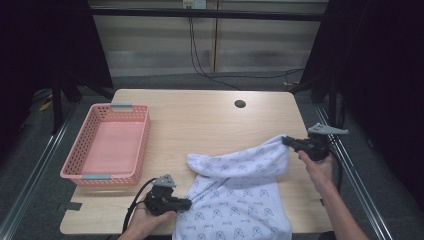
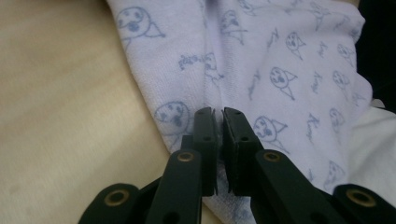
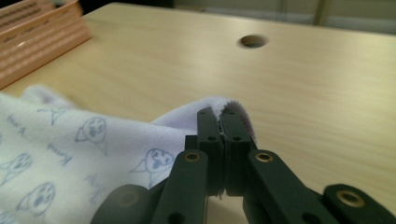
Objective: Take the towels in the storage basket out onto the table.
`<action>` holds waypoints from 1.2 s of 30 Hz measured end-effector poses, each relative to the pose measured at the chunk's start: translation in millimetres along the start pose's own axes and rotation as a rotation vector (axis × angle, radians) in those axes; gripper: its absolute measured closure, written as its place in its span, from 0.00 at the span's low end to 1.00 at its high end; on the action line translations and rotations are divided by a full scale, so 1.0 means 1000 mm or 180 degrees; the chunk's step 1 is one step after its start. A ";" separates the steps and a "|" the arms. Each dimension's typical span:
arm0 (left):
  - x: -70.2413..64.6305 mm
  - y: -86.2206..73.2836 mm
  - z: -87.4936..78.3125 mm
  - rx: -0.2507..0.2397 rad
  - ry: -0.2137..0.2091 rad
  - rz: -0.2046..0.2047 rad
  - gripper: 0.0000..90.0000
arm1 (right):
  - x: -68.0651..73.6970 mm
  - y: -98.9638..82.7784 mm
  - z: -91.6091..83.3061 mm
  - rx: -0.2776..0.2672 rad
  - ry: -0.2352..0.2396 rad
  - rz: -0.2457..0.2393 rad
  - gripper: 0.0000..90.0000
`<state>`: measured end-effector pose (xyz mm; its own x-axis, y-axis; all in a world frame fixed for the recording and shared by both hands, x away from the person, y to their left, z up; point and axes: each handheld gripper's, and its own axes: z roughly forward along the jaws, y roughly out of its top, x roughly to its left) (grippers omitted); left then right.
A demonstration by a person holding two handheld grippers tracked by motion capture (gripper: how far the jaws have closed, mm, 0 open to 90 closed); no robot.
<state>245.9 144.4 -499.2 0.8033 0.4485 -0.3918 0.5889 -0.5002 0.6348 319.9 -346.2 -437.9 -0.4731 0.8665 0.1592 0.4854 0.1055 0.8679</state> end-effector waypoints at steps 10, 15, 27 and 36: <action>0.008 0.012 -0.018 -0.0567 -0.0092 -0.0207 0.81 | -0.012 -0.020 -0.005 0.0061 -0.0044 0.0074 0.99; 0.042 0.044 -0.002 -0.0810 0.0090 -0.0408 0.84 | -0.006 -0.019 -0.001 0.0033 0.0094 0.0077 0.99; 0.079 0.072 0.037 -0.0891 0.0323 -0.0569 0.55 | -0.002 -0.022 0.003 0.0117 0.0258 0.0018 0.99; 0.068 0.086 0.041 -0.1065 0.0253 -0.0334 0.96 | 0.000 -0.022 0.003 0.0131 0.0312 0.0009 0.99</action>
<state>354.5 101.7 -498.6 0.7229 0.5472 -0.4218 0.5956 -0.1842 0.7819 311.6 -346.9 -458.9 -0.5403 0.8152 0.2087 0.5157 0.1248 0.8476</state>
